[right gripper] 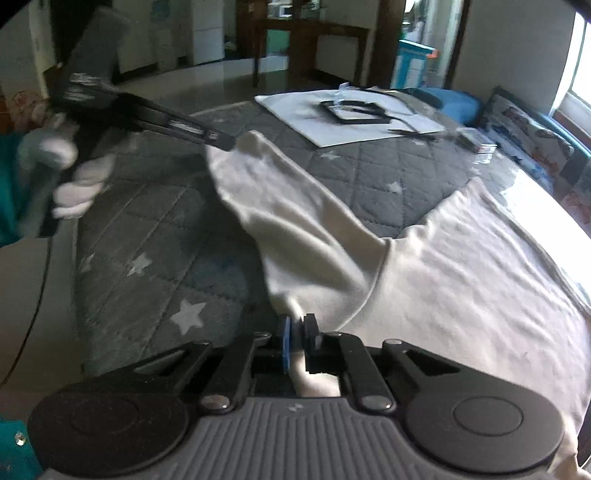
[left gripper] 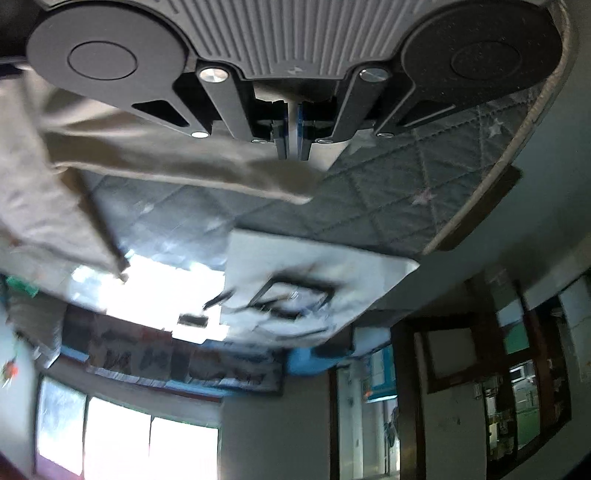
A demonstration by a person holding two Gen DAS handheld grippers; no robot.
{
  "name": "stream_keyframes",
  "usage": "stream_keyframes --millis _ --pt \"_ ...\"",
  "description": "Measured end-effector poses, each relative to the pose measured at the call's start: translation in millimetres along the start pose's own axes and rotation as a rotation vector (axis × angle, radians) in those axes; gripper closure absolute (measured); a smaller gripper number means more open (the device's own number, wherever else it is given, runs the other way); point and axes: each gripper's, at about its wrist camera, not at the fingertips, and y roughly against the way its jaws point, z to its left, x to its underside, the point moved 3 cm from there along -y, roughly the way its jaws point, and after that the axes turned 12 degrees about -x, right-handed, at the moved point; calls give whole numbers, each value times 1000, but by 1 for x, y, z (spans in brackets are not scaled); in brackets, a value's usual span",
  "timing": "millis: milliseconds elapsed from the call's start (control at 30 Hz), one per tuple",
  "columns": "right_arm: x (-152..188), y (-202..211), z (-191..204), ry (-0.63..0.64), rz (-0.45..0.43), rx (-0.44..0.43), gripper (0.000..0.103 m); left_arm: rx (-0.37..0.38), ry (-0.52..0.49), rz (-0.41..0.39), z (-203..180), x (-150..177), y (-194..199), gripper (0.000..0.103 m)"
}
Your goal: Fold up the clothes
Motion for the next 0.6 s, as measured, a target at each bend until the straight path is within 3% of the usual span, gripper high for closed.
stream_keyframes --millis 233,367,600 --pt "9 7 9 63 31 -51 93 -50 -26 -25 4 -1 -5 99" --pt "1 16 4 5 -24 -90 87 -68 -35 -25 6 -2 -5 97" --pt "4 7 -1 -31 -9 -55 86 -39 6 5 10 -7 -4 96"
